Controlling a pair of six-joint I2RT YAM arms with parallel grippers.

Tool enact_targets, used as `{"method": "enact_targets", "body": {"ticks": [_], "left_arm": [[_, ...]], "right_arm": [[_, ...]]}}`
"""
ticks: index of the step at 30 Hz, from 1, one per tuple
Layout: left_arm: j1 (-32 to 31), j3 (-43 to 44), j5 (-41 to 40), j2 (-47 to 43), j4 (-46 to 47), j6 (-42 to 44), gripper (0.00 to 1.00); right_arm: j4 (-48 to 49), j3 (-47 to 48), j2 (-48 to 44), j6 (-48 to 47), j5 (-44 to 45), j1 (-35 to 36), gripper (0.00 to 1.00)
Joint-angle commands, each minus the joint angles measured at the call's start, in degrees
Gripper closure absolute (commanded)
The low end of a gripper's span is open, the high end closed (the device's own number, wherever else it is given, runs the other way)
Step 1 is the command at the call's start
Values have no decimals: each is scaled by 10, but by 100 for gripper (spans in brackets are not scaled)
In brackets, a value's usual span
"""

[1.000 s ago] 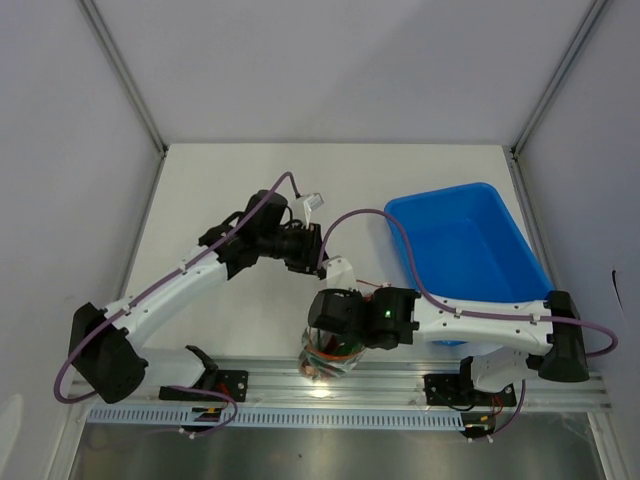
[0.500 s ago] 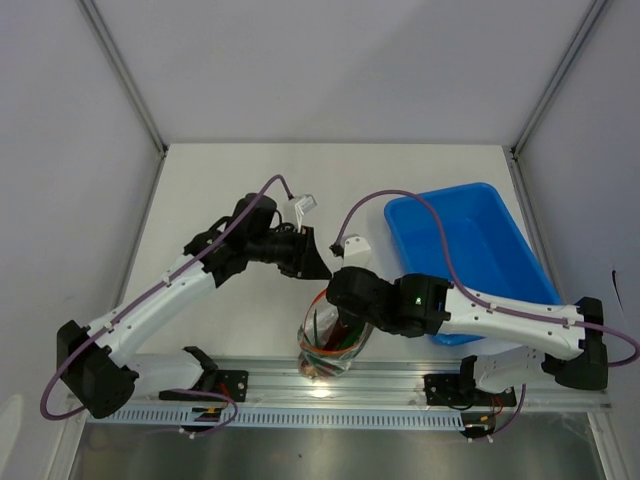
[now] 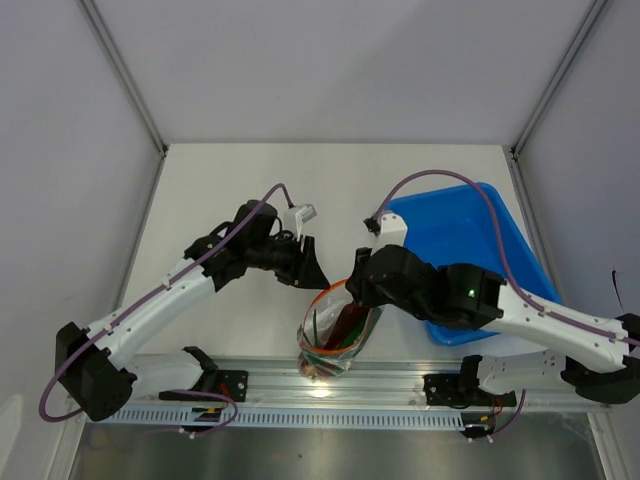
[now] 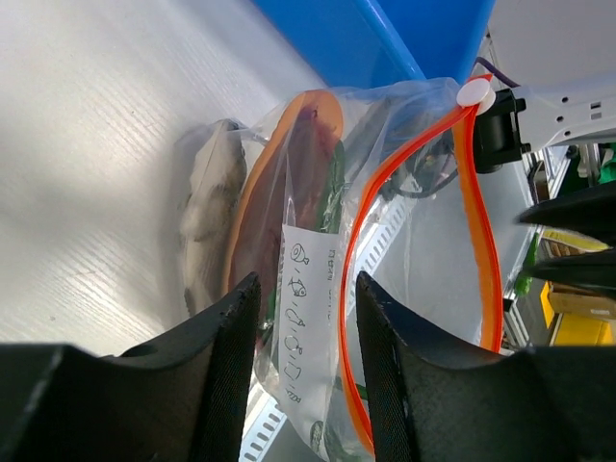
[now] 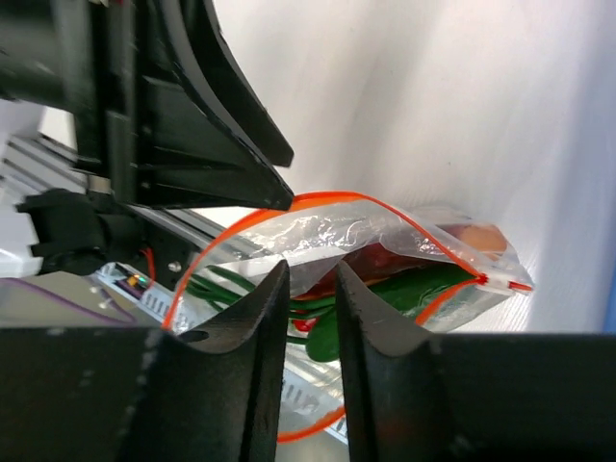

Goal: Place the food in the zip-top bag and seal the zipper
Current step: Adjust the zipper food storage bag at the center of the board.

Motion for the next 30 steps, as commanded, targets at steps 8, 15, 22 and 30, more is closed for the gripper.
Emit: {"method": "enact_targets", "body": {"ticks": [8,15,22,30], "left_arm": [[-23,-19,19,-34,-8,16,54],[-39,-19,19,-31,-13,14,67],[-50,-20,18,-36,-15,9,87],[-55,-7,27,-49,-19,-1,99]], "right_arm": [[-92,62,-47,72,-14,-21,32],[-124,24,-60,103,-181,-79,1],[-72,-36,-108,207,-231,-87,1],[-121,-23,-61,234,-283,-92,5]]}}
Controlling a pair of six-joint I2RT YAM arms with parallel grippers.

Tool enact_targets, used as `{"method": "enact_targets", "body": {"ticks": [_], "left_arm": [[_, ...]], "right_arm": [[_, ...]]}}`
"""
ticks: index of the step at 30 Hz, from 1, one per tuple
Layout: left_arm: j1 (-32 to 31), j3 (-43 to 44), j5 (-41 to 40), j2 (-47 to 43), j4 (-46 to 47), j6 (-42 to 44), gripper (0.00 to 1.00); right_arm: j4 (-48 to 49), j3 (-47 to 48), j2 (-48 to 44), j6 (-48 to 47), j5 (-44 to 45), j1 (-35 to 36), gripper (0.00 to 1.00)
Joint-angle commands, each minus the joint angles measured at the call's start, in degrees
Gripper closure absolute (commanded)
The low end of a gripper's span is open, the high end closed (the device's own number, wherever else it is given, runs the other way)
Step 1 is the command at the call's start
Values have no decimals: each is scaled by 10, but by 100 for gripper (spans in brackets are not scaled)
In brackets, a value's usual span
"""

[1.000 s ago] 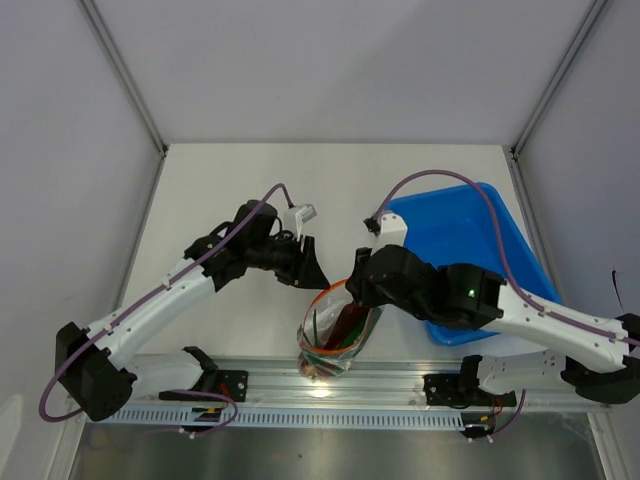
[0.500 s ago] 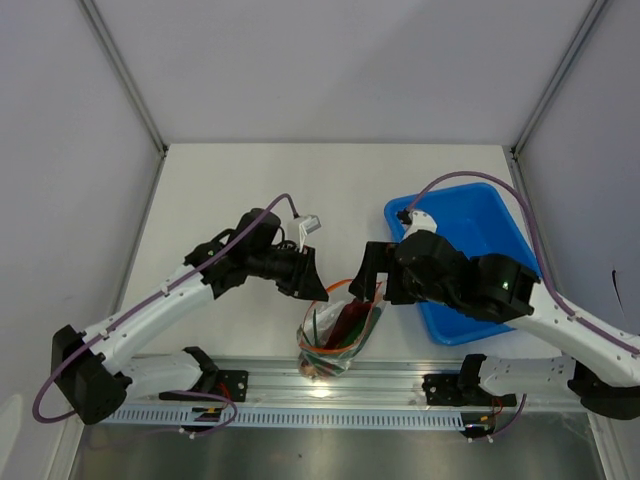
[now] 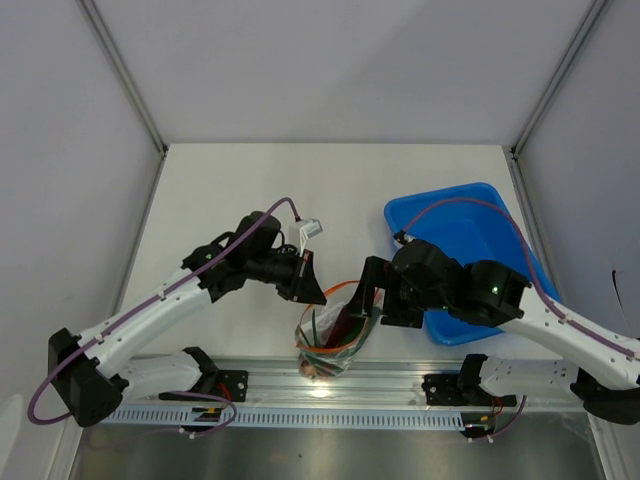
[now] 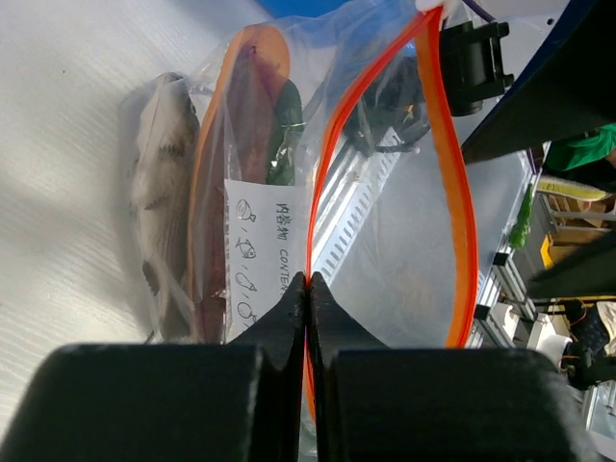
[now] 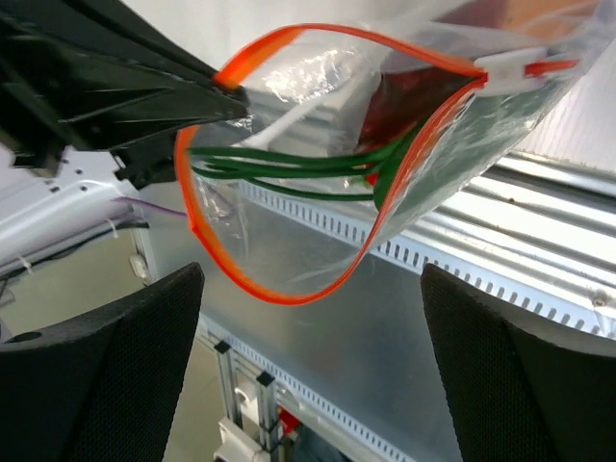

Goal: Place the food in the zip-top bag and seal the zipper
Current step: Adjust the zipper food storage bag at the center of the board.

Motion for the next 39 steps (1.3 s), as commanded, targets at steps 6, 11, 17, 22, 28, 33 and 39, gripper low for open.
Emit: {"method": "enact_targets", "body": {"ticks": [6,11,17,22,28,33,39], "left_arm": [[-15,16,17,-25,5,-11,100],[-18,18,23,-27,6,-14,99],[-19,29,23,-33,-2,-13,99],[-19,56,22,-31,-16,-5,100],[-19,138,11,-41,-53,18,99],[-19,168,17,-62,-58,13,99],[-19,126,-38,-33,-47,18,99]], "right_arm": [[16,-21,15,41,-64,-2,36],[49,-63,36,34,-91,-4,40],[98,-95,60,25,-99,-6,50],[131,-47,89,-19,-116,-8,100],[54,162,94,-82,-19,28,100],[54,184,59,-69,13,30,100],[128,10,0,-55,-34,-30,100]]}}
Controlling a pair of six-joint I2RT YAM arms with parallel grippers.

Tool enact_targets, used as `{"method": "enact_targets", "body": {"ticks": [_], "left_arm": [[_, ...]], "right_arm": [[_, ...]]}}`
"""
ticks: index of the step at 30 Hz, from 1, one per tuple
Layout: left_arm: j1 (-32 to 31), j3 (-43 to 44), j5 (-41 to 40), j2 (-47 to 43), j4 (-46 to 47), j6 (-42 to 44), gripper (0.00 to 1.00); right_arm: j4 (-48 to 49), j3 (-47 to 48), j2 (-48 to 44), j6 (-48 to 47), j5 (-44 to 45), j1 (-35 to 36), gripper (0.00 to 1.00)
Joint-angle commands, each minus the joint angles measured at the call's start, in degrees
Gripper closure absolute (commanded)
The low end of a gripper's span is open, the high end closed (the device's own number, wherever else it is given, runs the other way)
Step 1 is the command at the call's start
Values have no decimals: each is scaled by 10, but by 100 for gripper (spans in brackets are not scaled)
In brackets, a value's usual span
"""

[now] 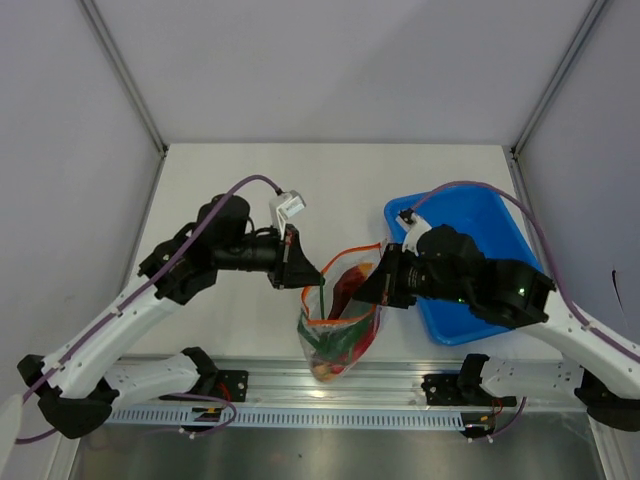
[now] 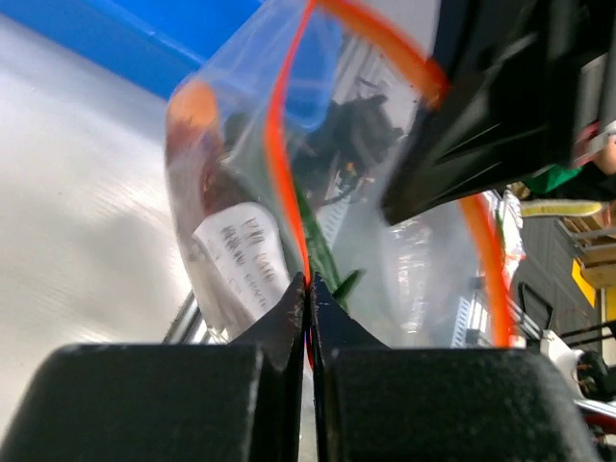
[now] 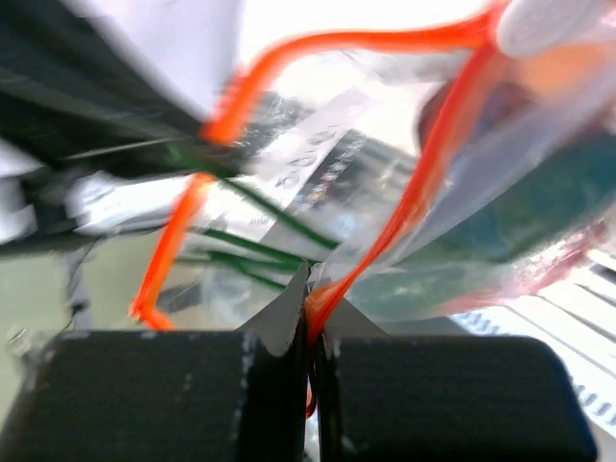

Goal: Place the food in the zip-top bag and seal the zipper
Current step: Adjust the zipper food storage bag at the center of the board.

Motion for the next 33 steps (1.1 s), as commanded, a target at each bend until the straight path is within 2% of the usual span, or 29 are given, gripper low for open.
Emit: {"method": "enact_targets", "body": {"ticks": [1,5,8,10,13,14,17,20,21,24,27,30,33], "left_arm": [[-4,-42,-45,28,14,8,99],[-4,-48,-85,61,29,26,99],[-3,-3,-77,81,24,31,99],[-4,18,-52,86,20,26,99],[-4,58,-32,65,8,9,99],[-5,70,-23,58,7,5,99],[-5,61,-3,35,11,-11,99],[-2,15,-31,49,21,-1,100],[1,-8,-36,63,22,7,99],[13,-18,-40,119,30,21,99],[9,-1,-28,87,38,10,99],[6,47,-48,27,11,1,99],[6,77,-46,13,0,1,99]], "right_arm": [[38,-105,0,1,-8,-34,100],[23,-150,12,-12,9,-34,100],[33,-146,16,-23,9,-35,100],[18,-122,23,-31,9,-33,100],[-24,-20,39,-39,79,7,100],[-35,-20,43,-40,89,8,100],[-40,23,43,-38,99,30,100],[6,-35,34,-40,89,20,100],[49,-97,35,-53,73,-10,100],[73,-164,67,-59,44,-47,100],[42,-130,78,-71,77,-13,100],[-21,-42,77,-77,151,16,100],[-52,20,75,-76,169,34,100]]}}
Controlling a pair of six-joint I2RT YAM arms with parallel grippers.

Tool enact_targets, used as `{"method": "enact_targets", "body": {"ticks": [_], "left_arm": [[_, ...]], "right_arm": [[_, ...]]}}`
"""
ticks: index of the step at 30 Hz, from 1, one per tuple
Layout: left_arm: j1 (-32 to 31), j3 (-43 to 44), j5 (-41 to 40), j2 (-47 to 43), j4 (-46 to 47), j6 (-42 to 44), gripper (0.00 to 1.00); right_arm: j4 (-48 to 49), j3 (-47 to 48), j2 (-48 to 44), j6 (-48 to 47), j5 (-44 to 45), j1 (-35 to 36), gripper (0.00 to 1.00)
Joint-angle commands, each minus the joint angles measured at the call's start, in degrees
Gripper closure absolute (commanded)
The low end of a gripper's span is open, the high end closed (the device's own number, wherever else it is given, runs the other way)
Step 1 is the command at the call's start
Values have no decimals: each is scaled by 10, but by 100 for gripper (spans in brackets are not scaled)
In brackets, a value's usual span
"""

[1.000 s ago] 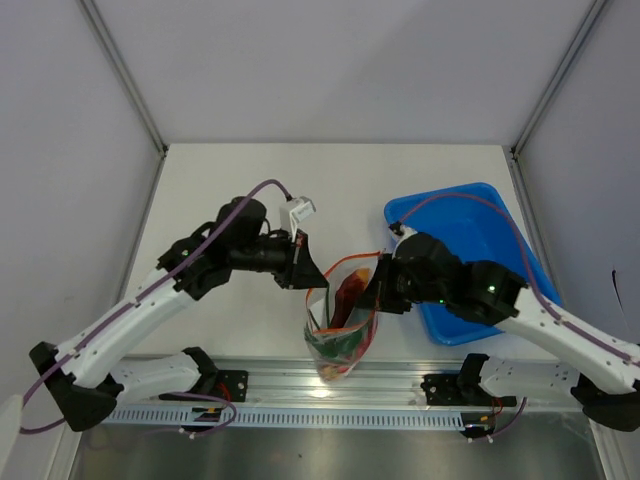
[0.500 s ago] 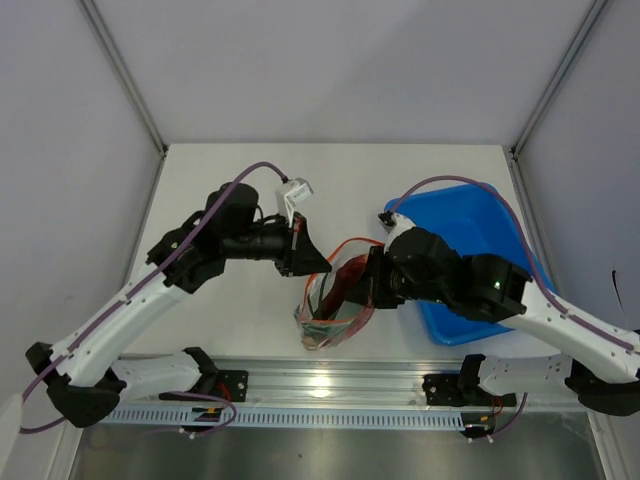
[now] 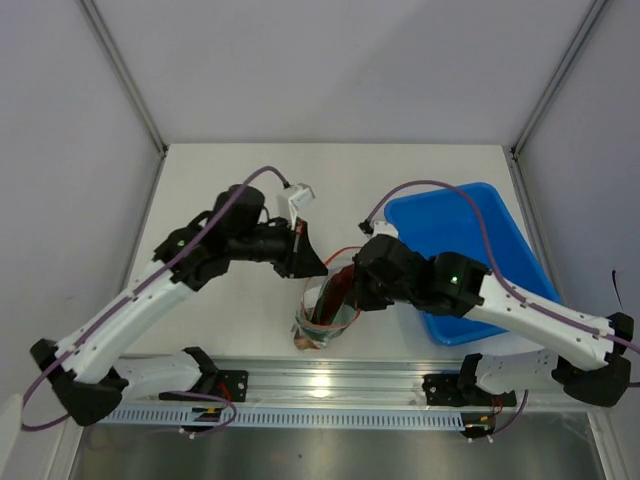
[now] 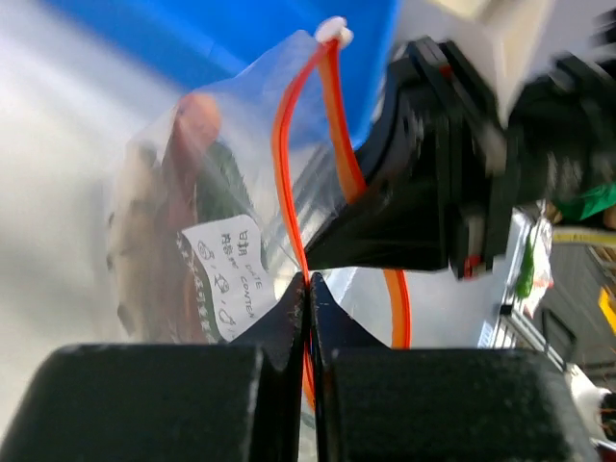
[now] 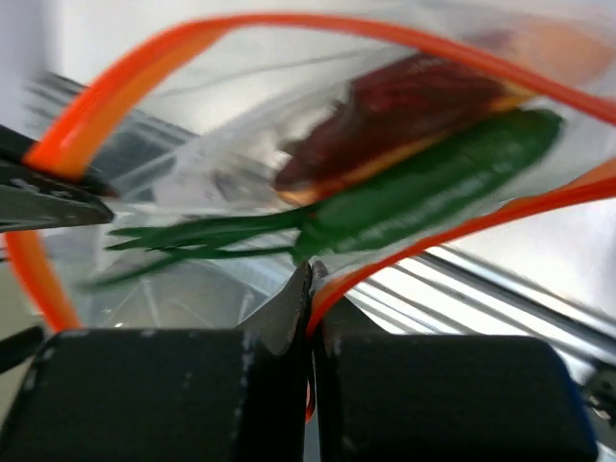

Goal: Place the food in the zip-top bag and seal the zipper
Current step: Adjust the zipper food storage bag at the center of the board.

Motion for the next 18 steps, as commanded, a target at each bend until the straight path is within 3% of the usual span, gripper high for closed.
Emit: {"method": "enact_targets", "body": {"ticks": [1,4,7,10,13,16,18], "left_arm": [[-1,41,7,-55,28,-6,99],[8,-28,13,-31,58,-6,99],[28,-83,29,34,99,-5,99],[16,-50,58,3,109,-19,99],[3,10,34,-45,89,-21,100],[6,6,21,-39,88,-24,99],[14,-23,29,0,99,-24,99]], "right_arm": [[-20,84,-37,-10,66,12,100],[34,20,-51,-16,47,-1,100],[114,-103,-45,-20,-45,-78,100],[82,-70,-34,-21,2,-59,100],[6,34,-29,-28,86,7,100],[4,31,-37,-40,85,-1,100],[44,-15,-38,-44,20,-54,100]]}}
